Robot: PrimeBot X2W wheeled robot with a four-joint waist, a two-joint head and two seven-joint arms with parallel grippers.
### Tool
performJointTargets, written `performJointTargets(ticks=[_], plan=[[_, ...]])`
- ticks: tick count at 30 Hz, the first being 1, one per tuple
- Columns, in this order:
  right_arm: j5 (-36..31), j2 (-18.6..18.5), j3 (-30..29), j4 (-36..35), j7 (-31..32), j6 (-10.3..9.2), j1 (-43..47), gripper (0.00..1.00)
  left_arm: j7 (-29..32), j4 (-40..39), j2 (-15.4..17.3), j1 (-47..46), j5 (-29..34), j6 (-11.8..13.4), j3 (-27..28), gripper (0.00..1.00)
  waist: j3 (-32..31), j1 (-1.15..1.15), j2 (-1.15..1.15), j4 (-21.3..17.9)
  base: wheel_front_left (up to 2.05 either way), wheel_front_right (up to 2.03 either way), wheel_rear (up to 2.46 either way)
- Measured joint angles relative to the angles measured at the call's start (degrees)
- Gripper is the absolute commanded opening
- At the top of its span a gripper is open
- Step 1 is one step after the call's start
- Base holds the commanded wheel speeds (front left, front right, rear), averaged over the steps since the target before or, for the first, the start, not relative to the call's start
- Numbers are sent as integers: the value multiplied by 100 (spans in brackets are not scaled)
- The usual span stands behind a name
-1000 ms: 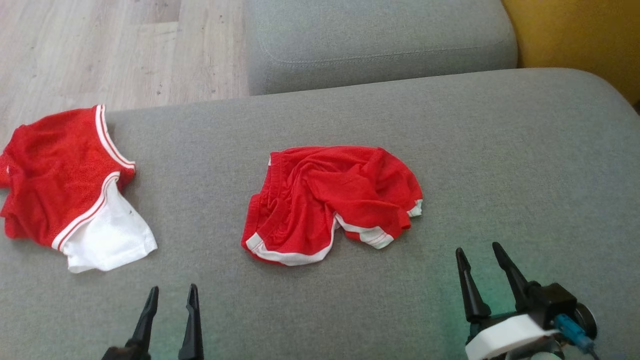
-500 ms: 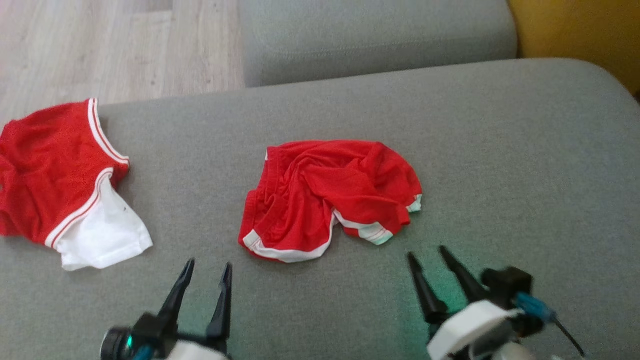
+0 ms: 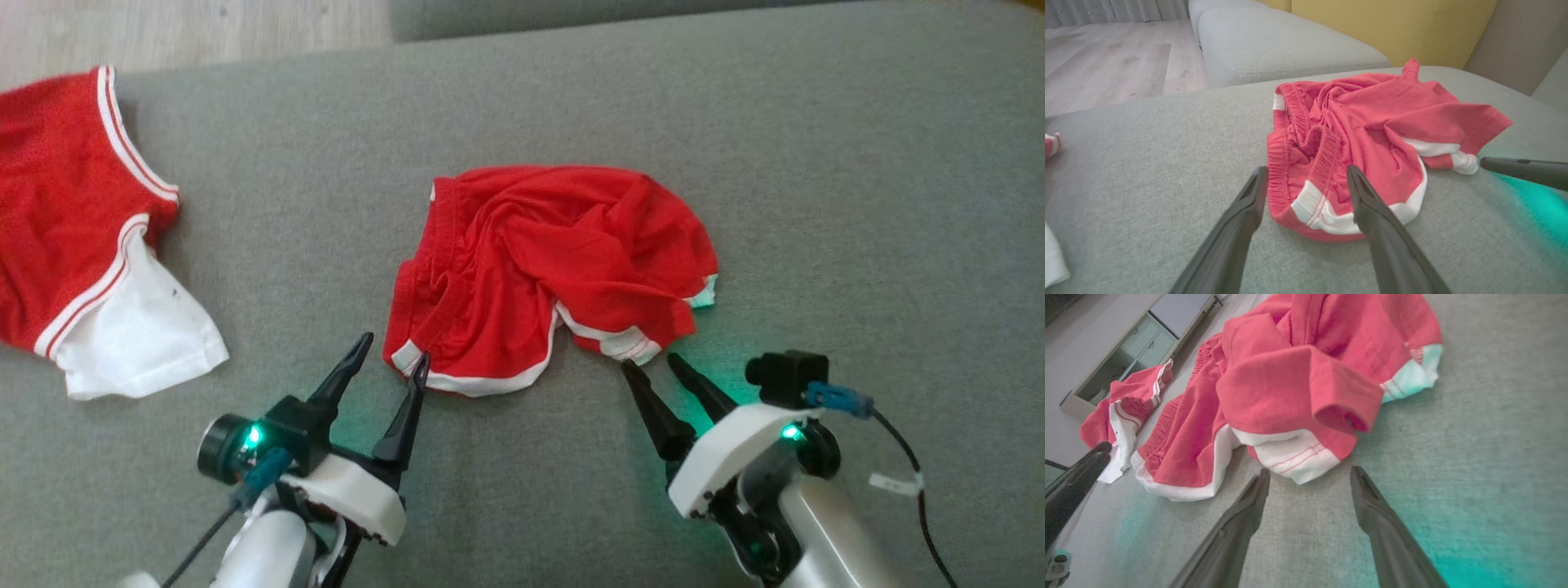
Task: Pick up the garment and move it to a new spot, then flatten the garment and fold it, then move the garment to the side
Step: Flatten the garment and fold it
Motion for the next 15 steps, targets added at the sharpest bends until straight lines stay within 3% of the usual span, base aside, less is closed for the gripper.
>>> performJointTargets(ticks=[15], plan=[[388, -8, 366, 454, -338, 0, -477, 100, 364, -229, 513, -146, -964, 0, -664, 100, 245, -2, 0, 168, 0, 0, 0]])
